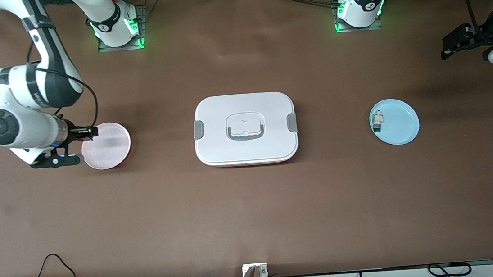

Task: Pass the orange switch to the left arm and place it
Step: 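Carry the switch toward the white box with the right gripper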

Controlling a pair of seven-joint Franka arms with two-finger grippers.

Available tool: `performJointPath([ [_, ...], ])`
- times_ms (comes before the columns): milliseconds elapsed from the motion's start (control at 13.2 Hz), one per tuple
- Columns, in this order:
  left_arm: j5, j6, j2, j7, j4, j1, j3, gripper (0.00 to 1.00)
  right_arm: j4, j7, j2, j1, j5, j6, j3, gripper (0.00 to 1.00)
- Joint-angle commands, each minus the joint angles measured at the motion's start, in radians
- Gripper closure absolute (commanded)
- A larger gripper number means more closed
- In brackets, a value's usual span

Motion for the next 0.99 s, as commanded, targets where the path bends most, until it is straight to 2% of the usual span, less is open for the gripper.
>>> performJointPath([
  [0, 0.020, -0.022, 0.003, 0.007, 0.023, 0.000, -0.002, 0.00, 0.045, -0.029, 0.015, -0.007, 0.019, -0.037, -0.004, 0.54],
  [304, 0.020, -0.022, 0.003, 0.007, 0.023, 0.000, -0.002, 0.00, 0.129, -0.029, 0.015, -0.008, 0.024, -0.116, -0.004, 0.54],
  [531, 0.020, -0.022, 0.003, 0.007, 0.023, 0.000, -0.002, 0.00, 0.154, -0.032, 0.014, -0.004, 0.042, -0.131, -0.005, 0.54],
  [911, 0.020, -0.022, 0.003, 0.007, 0.023, 0.000, -0.002, 0.00, 0.184, -0.046, -0.054, -0.002, 0.050, -0.192, -0.001, 0.54],
])
